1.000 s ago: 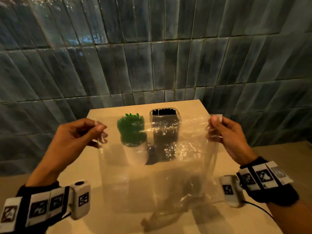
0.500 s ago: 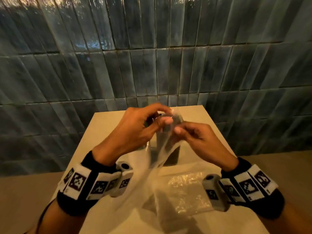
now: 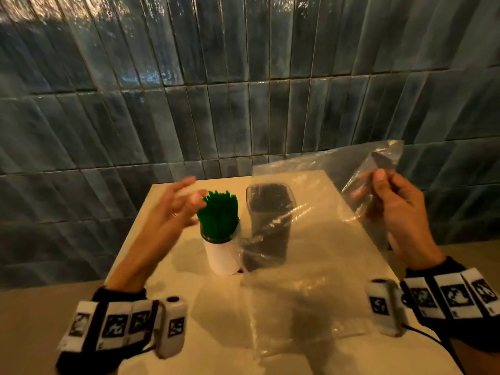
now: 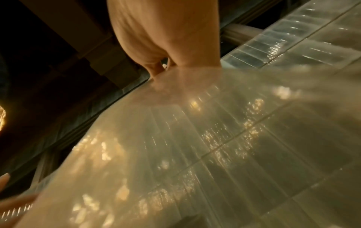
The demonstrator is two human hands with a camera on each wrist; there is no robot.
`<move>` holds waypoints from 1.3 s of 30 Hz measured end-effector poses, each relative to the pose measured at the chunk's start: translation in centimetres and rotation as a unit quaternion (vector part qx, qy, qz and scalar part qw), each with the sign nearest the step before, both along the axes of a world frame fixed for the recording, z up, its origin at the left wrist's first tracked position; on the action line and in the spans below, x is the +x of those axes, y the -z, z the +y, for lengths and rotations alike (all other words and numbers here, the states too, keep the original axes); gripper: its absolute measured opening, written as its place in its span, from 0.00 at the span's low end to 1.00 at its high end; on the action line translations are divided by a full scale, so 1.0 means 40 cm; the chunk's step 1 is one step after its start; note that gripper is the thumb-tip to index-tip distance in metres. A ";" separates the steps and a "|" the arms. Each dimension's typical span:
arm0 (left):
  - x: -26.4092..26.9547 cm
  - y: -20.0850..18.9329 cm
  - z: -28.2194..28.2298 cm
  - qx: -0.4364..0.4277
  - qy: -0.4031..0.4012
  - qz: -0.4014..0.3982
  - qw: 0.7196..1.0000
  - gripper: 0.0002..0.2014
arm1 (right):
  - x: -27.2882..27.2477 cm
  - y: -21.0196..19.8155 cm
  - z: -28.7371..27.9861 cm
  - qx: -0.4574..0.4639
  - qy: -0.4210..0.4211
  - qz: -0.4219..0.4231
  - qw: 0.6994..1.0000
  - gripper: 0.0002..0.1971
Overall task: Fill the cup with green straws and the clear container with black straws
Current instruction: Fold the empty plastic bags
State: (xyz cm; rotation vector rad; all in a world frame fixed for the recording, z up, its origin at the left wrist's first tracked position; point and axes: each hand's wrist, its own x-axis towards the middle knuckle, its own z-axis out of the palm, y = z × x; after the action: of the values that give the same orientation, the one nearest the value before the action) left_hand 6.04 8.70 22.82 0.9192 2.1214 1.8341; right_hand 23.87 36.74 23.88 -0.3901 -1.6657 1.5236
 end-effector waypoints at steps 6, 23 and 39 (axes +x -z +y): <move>0.126 0.150 0.139 -0.112 0.115 -0.127 0.979 0.13 | -0.003 -0.011 0.009 -0.117 0.000 0.045 0.992 0.11; 0.077 0.208 0.118 0.068 -0.084 -0.001 0.994 0.04 | 0.057 0.077 0.074 -0.335 0.085 0.047 0.937 0.22; 0.104 0.067 0.015 -0.063 0.135 -0.012 0.989 0.39 | 0.050 0.141 0.061 -0.268 -0.127 -0.144 0.944 0.21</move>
State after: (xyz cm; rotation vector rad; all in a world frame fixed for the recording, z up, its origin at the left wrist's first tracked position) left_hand 10.20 9.28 20.14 1.0863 1.9593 1.5543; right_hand 25.89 39.18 18.24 -0.7353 -1.5355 2.2080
